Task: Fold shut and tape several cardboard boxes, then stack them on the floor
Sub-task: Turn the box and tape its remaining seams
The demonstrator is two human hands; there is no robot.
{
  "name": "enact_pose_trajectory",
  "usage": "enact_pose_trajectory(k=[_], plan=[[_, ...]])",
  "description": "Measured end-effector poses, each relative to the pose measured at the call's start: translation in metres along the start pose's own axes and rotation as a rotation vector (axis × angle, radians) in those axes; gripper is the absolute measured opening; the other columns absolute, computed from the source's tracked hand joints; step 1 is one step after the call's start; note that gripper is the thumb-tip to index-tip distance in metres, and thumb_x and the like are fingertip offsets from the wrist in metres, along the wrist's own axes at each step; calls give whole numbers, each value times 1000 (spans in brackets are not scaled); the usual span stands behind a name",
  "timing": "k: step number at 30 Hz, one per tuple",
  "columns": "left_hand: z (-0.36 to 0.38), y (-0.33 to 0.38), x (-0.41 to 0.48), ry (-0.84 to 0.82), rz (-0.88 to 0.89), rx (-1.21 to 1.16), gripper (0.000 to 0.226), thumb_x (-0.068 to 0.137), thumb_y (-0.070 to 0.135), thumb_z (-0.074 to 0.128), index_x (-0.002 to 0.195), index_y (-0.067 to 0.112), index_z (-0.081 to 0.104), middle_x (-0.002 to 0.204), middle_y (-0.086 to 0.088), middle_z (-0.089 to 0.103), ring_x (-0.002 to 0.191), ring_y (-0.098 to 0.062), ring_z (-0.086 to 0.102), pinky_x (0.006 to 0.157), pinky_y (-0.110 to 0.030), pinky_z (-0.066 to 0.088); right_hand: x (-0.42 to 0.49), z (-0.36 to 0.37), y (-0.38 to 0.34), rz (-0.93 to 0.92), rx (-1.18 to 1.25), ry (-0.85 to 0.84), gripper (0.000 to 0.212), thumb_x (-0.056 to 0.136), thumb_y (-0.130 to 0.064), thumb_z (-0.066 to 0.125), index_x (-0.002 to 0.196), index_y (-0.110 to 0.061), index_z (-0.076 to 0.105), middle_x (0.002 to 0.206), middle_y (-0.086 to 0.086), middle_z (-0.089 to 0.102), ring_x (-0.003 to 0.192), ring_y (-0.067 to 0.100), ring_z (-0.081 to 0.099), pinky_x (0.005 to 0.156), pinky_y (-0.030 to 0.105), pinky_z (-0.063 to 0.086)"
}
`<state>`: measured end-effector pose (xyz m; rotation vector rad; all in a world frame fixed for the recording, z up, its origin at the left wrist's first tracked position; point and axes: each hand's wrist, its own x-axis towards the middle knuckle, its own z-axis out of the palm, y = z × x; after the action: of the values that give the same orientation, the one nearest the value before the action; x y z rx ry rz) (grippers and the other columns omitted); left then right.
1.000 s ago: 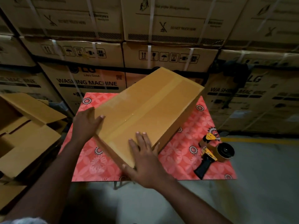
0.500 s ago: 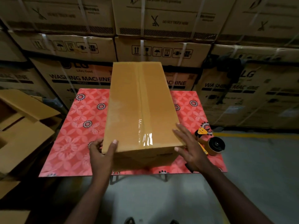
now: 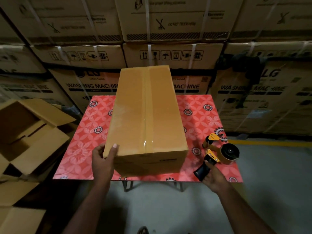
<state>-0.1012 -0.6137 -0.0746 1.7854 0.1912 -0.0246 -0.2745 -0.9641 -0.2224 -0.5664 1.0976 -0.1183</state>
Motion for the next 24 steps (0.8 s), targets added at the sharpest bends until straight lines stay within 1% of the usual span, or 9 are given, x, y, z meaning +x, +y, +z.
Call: enact_pose_trajectory(k=[4, 6, 9, 11, 13, 16, 19, 21, 24], plan=[[-2, 7, 0, -15, 38, 83, 52, 91, 38, 72, 133, 16, 52, 128, -1, 57, 114, -20, 56, 76, -23, 44, 11, 21, -10, 25, 139, -12, 22, 84, -24, 81, 94, -9, 68, 72, 11, 75, 60, 23, 73, 57, 45, 63], [-9, 8, 8, -53, 56, 146, 58, 88, 41, 74, 134, 12, 51, 130, -4, 57, 118, -21, 55, 85, -29, 47, 4, 45, -23, -21, 146, 34, 19, 88, -23, 77, 79, -16, 62, 57, 4, 66, 54, 17, 65, 49, 31, 58], [-22, 12, 23, -155, -12, 183, 73, 80, 50, 80, 138, 18, 49, 135, -2, 55, 123, -23, 55, 102, -45, 48, -10, 82, -53, -132, 226, 60, 29, 103, -25, 55, 75, -22, 49, 49, -2, 56, 43, 9, 52, 37, 20, 46], [-25, 19, 22, -163, -26, 163, 65, 85, 34, 80, 139, 19, 46, 131, 1, 53, 119, -23, 56, 97, -41, 48, -33, 99, -63, -160, 204, 52, 29, 102, -24, 57, 74, -22, 50, 42, -6, 50, 35, 7, 46, 36, 19, 45], [-24, 28, 16, -65, 80, 179, 51, 89, 23, 76, 133, 21, 50, 121, -1, 60, 110, -26, 61, 85, -38, 50, -69, 116, -56, -272, 127, 92, 27, 96, -21, 64, 71, -20, 52, 48, -4, 52, 41, 12, 49, 43, 22, 44], [-16, 53, -4, -108, 148, 168, 31, 96, 31, 67, 125, 24, 60, 106, 0, 66, 99, -20, 65, 78, -37, 52, -122, 136, -43, -737, -261, 197, 22, 90, -15, 71, 72, -18, 59, 61, 1, 60, 53, 14, 58, 55, 26, 45], [-4, 78, -25, -434, -56, -69, 36, 95, 44, 57, 122, 22, 67, 99, 3, 67, 89, -16, 60, 73, -32, 44, -158, 149, -50, -907, -430, -94, 26, 85, 3, 73, 70, -17, 65, 53, -3, 63, 43, 7, 56, 46, 23, 46], [3, 88, -36, -599, -202, -290, 42, 96, 48, 50, 120, 18, 68, 92, 2, 66, 79, -13, 57, 70, -29, 41, -170, 158, -50, -1011, -609, -231, 22, 72, 3, 77, 79, -18, 72, 59, -12, 69, 53, -1, 63, 54, 19, 50], [5, 89, -37, -690, -478, -582, 42, 104, 40, 41, 81, 23, 73, 82, -2, 58, 68, -14, 57, 59, -23, 45, -179, 176, -31, -1130, -831, -287, 29, 68, -8, 83, 86, -30, 76, 77, -18, 75, 78, 1, 72, 71, 30, 59]])
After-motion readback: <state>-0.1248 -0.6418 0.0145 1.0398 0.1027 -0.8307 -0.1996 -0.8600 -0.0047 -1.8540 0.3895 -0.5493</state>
